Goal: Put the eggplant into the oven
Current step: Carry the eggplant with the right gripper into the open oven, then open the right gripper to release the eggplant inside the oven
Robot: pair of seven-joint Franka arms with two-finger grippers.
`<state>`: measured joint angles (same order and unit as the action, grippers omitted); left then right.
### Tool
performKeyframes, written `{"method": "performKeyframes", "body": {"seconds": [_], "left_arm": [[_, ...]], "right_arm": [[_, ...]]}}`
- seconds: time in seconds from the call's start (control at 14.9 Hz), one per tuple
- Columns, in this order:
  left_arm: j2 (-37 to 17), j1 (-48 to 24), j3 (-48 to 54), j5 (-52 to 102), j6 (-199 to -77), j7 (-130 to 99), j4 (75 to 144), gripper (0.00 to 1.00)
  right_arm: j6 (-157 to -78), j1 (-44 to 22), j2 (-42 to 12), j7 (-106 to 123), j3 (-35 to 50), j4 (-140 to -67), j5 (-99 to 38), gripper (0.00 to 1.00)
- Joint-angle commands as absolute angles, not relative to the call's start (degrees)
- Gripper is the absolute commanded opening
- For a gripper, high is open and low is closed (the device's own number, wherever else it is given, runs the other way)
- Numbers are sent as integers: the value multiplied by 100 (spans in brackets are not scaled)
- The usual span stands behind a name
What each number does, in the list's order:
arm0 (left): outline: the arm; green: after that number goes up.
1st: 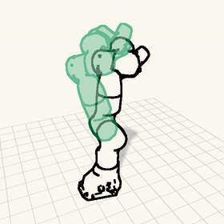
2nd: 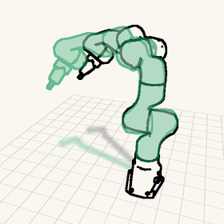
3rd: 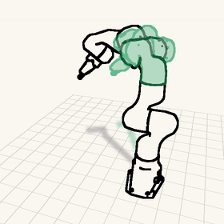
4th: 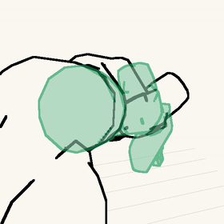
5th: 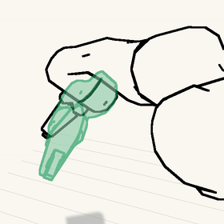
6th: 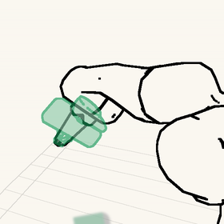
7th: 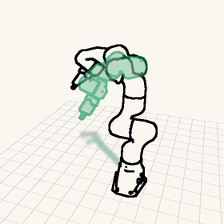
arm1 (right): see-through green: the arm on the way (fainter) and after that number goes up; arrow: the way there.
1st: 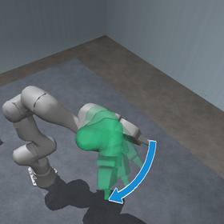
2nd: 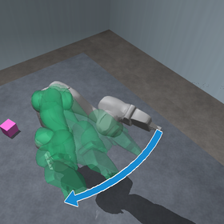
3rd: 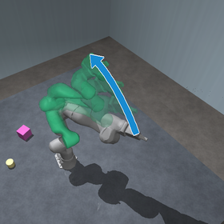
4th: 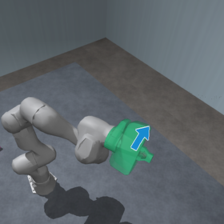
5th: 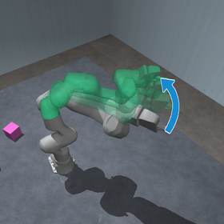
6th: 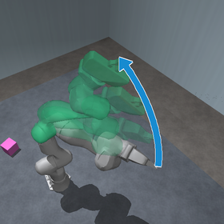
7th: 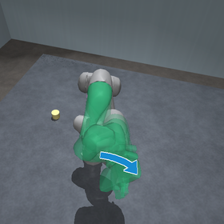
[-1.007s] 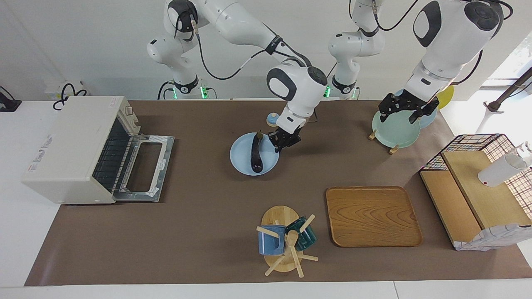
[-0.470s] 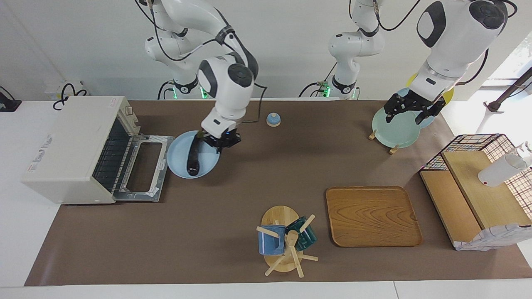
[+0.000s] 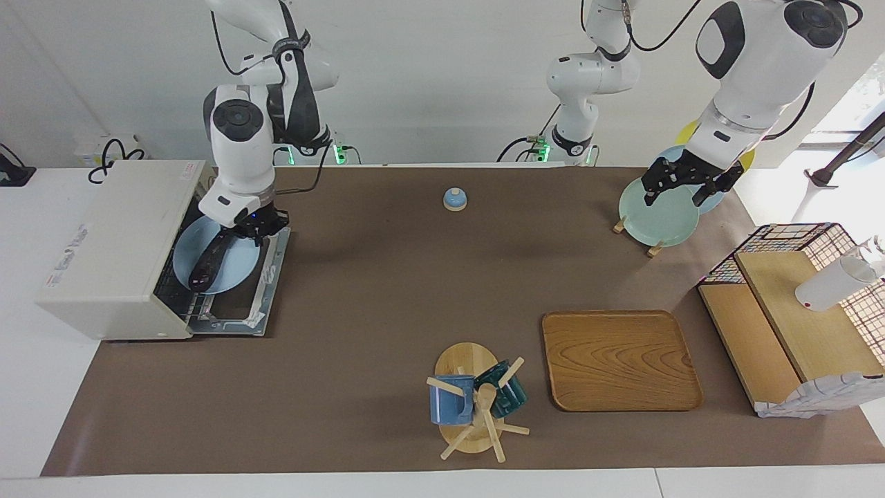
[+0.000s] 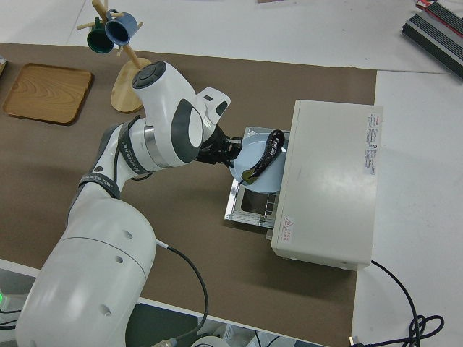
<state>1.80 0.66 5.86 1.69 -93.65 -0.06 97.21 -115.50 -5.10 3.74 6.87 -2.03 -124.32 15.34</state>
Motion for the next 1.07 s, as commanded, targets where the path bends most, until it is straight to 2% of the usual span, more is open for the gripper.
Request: {"method": "performKeyframes", "body": {"seconds": [0.0,0.2,0.4,0.47,0.54,0.6,0.67,0.74,0.81,0.94,1.01], "left_arm": [[176,123,650,62,-9387,-97,9650,100],[176,149,624,62,-9396,-88,9650,100],[167,176,615,62,-9404,-97,9650,100],[176,176,615,62,-9404,-105,9650,100],[176,176,615,62,-9404,-105,9650,100],[193,184,615,62,-9404,-114,9668,100],[202,185,615,62,-9404,-114,9677,100],[202,185,615,62,-9404,-123,9677,100],[202,193,615,62,-9404,-123,9677,100],[211,185,606,62,-9387,-88,9703,100],[211,185,615,62,-9361,-88,9703,100]], "right_arm": [[-11900,112,632,1395,-114,-12866,1652,0],[-12496,386,852,1494,-114,-13489,1652,0],[-12516,378,870,1503,-114,-13553,1652,0],[-12516,378,861,1512,-114,-13535,1652,7],[-12507,369,844,1512,-106,-13492,1652,23],[-12498,360,835,1529,-105,-13456,1652,34],[-12446,352,809,1703,-105,-13369,1652,38],[-12193,334,809,1975,-105,-13159,1644,46],[-11773,299,809,2065,-79,-12861,1600,57],[-11348,37,756,2022,8,-12412,1556,58],[-11451,-104,738,1934,9,-12428,1547,47]]}}
